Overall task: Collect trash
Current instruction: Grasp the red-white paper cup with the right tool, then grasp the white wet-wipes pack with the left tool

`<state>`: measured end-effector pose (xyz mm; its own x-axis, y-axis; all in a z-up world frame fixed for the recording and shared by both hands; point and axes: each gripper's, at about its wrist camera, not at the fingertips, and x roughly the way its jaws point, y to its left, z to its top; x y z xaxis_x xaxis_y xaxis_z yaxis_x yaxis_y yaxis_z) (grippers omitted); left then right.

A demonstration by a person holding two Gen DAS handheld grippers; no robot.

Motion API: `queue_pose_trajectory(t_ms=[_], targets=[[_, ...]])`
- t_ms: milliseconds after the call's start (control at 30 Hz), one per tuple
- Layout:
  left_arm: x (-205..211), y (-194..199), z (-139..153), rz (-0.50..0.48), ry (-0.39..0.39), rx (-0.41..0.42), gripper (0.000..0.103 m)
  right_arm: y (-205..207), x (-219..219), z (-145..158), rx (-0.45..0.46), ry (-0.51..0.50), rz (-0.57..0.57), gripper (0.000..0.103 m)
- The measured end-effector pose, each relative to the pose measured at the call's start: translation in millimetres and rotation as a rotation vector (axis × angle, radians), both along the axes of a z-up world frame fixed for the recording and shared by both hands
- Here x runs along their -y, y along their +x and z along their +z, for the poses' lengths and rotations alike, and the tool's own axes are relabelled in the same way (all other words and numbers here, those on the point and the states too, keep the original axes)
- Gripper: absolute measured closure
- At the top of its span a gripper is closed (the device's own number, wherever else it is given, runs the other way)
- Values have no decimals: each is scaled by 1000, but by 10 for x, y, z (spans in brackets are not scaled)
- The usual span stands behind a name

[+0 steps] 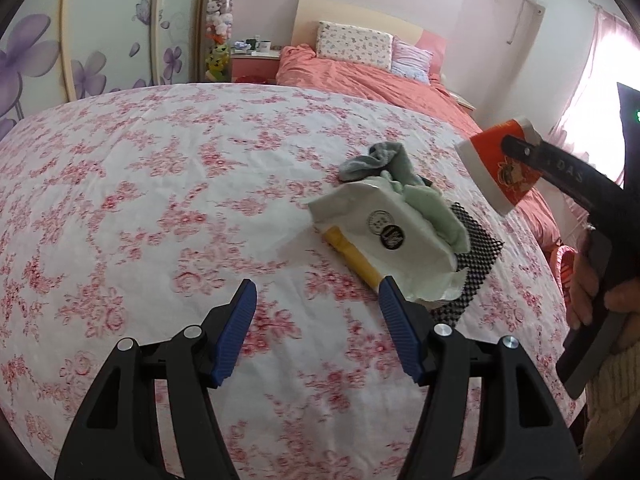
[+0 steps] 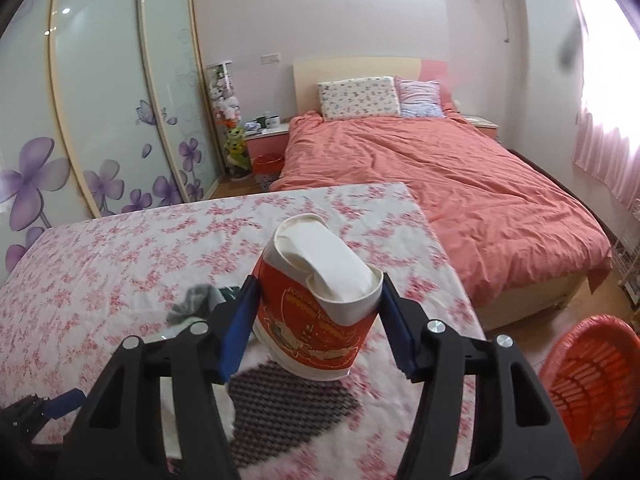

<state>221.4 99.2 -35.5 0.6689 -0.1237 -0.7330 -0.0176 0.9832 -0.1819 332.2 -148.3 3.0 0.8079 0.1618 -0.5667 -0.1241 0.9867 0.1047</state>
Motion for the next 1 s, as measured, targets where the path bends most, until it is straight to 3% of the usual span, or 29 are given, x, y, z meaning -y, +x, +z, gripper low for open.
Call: queue_pose_trajectory(t_ms=[333, 467, 667, 733, 800, 900, 1000], targets=[[335, 204, 83, -27, -44, 2, 40, -303, 384, -71, -2, -4, -64, 45], [463, 335, 82, -4, -16, -12, 40, -381, 503, -92, -6, 3, -78, 45], [621, 563, -61, 20, 3, -95, 42, -448, 616, -157, -25, 10, -94, 45], [652, 586, -57, 29, 32, -86, 54, -468, 647, -170, -29, 12, -98, 45], [677, 589, -43, 20, 47, -80, 81, -492, 678, -178, -32, 16, -101, 45], [624, 553, -6, -5, 49, -69, 95, -543, 719, -161, -28, 21, -104, 45], [533, 469, 57, -26, 56, -41, 99, -603, 733, -130, -20, 29, -103, 45]])
